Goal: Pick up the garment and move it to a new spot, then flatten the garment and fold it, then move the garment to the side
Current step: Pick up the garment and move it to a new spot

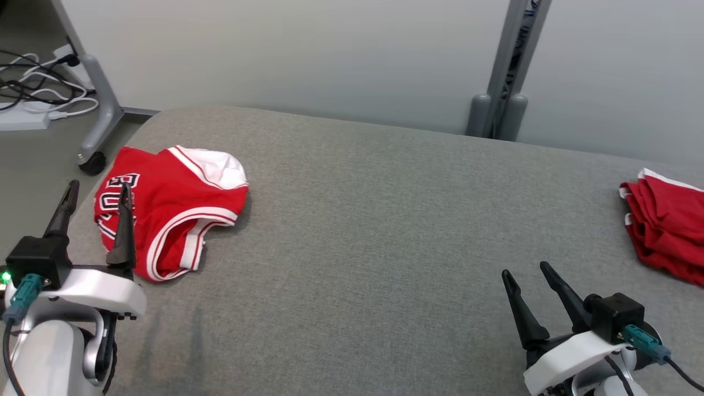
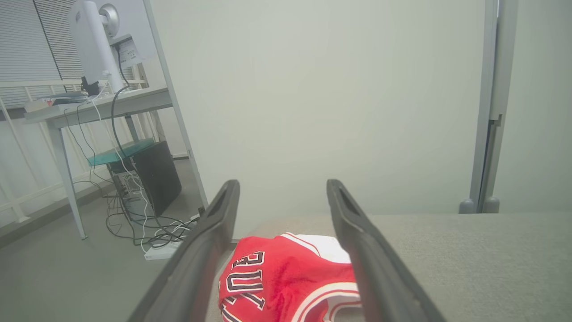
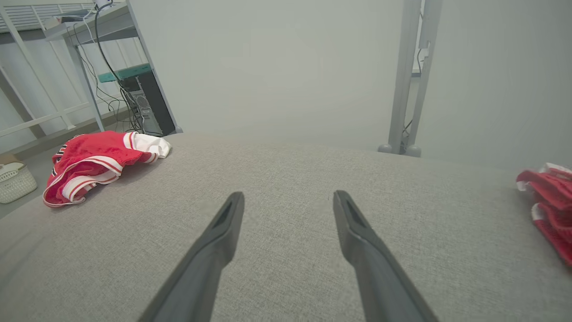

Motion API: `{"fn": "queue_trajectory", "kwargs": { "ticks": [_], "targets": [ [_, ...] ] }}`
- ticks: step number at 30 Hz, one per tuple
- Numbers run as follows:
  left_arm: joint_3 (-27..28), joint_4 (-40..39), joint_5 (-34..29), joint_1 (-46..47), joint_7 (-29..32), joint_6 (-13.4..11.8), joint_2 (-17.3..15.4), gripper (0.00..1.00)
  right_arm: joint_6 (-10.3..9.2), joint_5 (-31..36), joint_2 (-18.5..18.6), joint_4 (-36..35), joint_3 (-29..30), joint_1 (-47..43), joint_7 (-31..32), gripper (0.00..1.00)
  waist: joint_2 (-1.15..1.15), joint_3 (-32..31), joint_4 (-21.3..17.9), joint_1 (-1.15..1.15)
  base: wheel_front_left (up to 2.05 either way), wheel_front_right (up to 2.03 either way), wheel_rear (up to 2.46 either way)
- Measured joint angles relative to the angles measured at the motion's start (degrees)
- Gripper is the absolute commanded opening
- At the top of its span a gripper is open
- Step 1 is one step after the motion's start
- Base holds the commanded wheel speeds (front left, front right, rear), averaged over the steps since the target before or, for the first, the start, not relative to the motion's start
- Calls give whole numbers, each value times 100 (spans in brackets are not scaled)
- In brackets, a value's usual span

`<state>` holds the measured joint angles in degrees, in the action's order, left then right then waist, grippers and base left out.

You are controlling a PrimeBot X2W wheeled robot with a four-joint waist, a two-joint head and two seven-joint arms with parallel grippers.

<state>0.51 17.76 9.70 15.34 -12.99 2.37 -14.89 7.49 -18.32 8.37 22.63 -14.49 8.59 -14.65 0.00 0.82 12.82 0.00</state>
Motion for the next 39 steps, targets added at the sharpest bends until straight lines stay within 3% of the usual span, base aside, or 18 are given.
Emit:
{"fn": "queue_trajectory", "kwargs": {
  "ticks": [12, 26, 32, 39],
  "targets": [
    [85, 1356, 216, 1122, 59, 269, -559, 100, 0, -34, 108, -77, -126, 312, 101, 100, 0, 435, -766, 0, 0, 0, 0],
    [-87, 2976, 390, 2231, 255, 446, -1058, 100, 0, -38, 178, -79, -142, 540, 162, 100, 0, 937, -1393, 0, 0, 0, 0],
    [-276, 3795, 468, 2704, 904, 471, -1169, 100, 0, -73, 177, -48, -133, 617, 215, 100, 0, 1085, -1544, 0, 0, 0, 0],
    [-628, 4487, 684, 3150, 2059, 500, -1299, 100, 0, -80, 176, -41, -183, 712, 229, 100, 0, 1202, -1652, 0, 0, 0, 0]
  ]
}}
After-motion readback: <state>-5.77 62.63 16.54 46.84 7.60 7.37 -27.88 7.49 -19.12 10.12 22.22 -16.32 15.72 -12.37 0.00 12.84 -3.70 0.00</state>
